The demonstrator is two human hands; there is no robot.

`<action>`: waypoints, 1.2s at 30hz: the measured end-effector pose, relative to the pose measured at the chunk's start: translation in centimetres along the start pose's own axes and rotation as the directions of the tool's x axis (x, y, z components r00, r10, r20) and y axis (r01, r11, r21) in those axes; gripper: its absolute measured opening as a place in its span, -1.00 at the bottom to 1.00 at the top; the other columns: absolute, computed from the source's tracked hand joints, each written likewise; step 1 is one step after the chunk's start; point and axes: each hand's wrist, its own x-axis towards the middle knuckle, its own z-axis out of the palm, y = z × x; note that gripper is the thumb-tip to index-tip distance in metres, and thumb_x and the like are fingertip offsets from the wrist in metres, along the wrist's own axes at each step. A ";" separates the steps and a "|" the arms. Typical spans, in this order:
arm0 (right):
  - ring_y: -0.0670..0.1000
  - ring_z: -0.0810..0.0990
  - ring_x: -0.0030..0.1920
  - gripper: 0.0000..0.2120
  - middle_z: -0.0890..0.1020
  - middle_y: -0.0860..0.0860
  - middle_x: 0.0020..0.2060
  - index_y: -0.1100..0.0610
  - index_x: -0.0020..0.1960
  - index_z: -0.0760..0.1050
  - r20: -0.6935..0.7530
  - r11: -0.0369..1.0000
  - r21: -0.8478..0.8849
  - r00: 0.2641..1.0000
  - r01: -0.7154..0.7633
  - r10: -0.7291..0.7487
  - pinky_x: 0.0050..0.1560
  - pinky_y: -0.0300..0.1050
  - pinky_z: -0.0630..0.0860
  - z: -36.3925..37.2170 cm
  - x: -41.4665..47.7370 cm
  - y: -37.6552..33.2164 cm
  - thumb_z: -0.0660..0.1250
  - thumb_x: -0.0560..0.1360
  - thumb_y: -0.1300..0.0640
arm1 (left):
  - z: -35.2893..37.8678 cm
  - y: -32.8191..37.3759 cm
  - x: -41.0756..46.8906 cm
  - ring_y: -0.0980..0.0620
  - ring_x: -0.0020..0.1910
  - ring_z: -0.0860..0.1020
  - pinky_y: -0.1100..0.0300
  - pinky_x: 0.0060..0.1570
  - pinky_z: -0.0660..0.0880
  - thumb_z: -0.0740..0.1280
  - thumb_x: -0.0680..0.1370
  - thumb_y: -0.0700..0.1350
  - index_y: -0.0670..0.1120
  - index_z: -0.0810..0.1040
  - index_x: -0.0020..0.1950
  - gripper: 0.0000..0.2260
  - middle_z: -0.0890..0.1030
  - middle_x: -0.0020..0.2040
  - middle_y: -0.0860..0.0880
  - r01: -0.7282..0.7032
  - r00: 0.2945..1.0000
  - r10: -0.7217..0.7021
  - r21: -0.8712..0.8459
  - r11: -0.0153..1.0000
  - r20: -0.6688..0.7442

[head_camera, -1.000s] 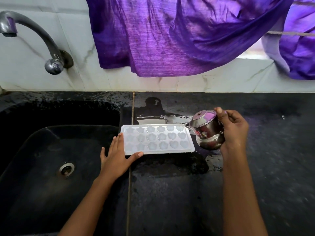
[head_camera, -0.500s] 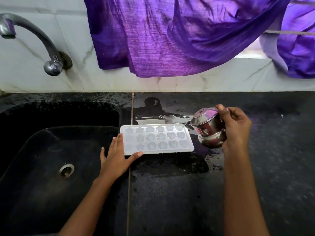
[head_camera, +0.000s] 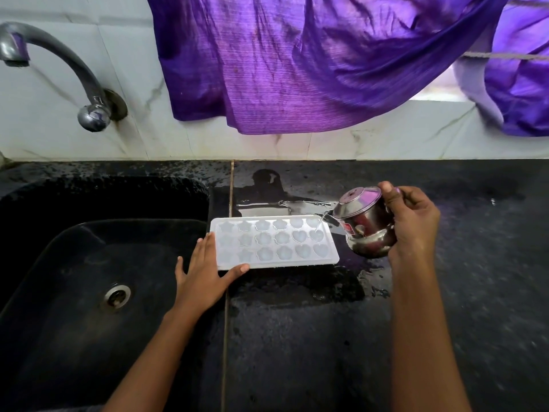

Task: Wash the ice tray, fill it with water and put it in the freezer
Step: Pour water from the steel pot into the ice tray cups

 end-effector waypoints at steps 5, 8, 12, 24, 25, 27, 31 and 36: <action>-0.27 0.49 -0.46 -0.82 0.57 -0.21 -0.51 0.04 -0.32 0.50 -0.004 1.000 0.012 1.000 0.001 -0.001 -0.41 -0.38 0.45 0.0 -0.1 0.0 0.47 0.37 0.13 | -0.2 0.2 -0.1 0.13 0.52 -0.14 -0.12 0.44 -0.24 0.03 0.31 0.49 -0.01 -0.18 0.54 -0.03 -0.06 0.57 0.05 0.002 1.000 -0.002 0.028 1.000 0.000; -0.27 0.50 -0.45 -0.83 0.59 -0.17 -0.46 0.04 -0.31 0.50 -0.017 1.000 0.015 1.000 -0.014 0.014 -0.42 -0.38 0.45 -0.1 -0.1 0.0 0.48 0.37 0.11 | -0.4 0.3 -0.1 0.13 0.52 -0.15 -0.11 0.44 -0.24 0.07 0.36 0.48 -0.02 -0.17 0.54 -0.05 -0.06 0.57 0.04 0.009 1.000 -0.010 0.070 0.998 0.009; -0.21 0.55 -0.36 -0.85 0.61 -0.08 -0.34 0.05 -0.27 0.51 -0.030 0.996 0.070 0.997 -0.063 0.065 -0.33 -0.30 0.53 -0.2 -0.1 0.1 0.47 0.37 0.09 | -0.9 0.7 0.4 0.11 0.53 -0.15 -0.13 0.44 -0.22 0.08 0.34 0.50 -0.06 -0.13 0.55 -0.02 -0.05 0.57 0.02 0.013 1.000 -0.016 0.144 0.989 0.019; -0.08 0.59 -0.23 -0.86 0.66 -0.09 -0.36 0.04 -0.32 0.54 0.034 0.993 0.056 0.994 -0.106 0.104 -0.30 -0.29 0.54 0.9 -0.5 0.2 0.48 0.35 0.10 | -0.2 1.4 0.0 0.08 0.53 -0.14 -0.08 0.45 -0.21 0.00 0.19 0.55 -0.09 -0.16 0.55 0.11 -0.07 0.57 0.00 0.051 0.998 -0.049 0.054 0.997 -0.031; -0.08 0.59 -0.24 -0.85 0.65 -0.09 -0.36 0.04 -0.33 0.54 0.040 0.994 0.038 0.995 -0.098 0.096 -0.30 -0.29 0.53 1.0 -0.6 0.2 0.48 0.35 0.10 | -0.1 1.4 -0.1 0.09 0.53 -0.13 -0.07 0.45 -0.20 0.01 0.19 0.55 -0.09 -0.16 0.55 0.11 -0.07 0.57 0.00 0.051 0.998 -0.049 0.047 0.998 -0.036; -0.09 0.57 -0.24 -0.85 0.64 -0.07 -0.32 0.04 -0.32 0.53 0.046 0.996 0.014 0.995 -0.087 0.087 -0.28 -0.26 0.53 1.1 -0.7 0.1 0.48 0.36 0.09 | -0.1 1.4 -0.1 0.09 0.53 -0.12 -0.07 0.45 -0.20 0.01 0.19 0.55 -0.08 -0.15 0.55 0.11 -0.06 0.57 0.00 0.050 0.998 -0.048 0.041 0.998 -0.041; -0.11 0.55 -0.30 -0.85 0.60 -0.05 -0.34 0.05 -0.29 0.52 0.058 0.996 0.000 0.994 -0.087 0.087 -0.30 -0.24 0.52 1.5 -0.9 0.0 0.48 0.36 0.11 | -0.1 1.4 -0.1 0.09 0.53 -0.12 -0.07 0.45 -0.21 -0.01 0.19 0.55 -0.09 -0.15 0.55 0.10 -0.06 0.57 -0.01 0.045 0.998 -0.043 0.053 0.998 -0.042; -0.25 0.54 -0.39 -0.85 0.60 -0.09 -0.34 0.07 -0.24 0.53 0.057 0.995 -0.039 0.994 -0.090 0.093 -0.40 -0.35 0.48 1.8 -1.1 0.0 0.48 0.35 0.07 | -0.2 1.5 -0.2 0.10 0.53 -0.13 -0.04 0.45 -0.22 -0.01 0.19 0.55 -0.09 -0.15 0.55 0.10 -0.06 0.57 0.00 0.037 0.999 -0.034 0.050 0.998 -0.041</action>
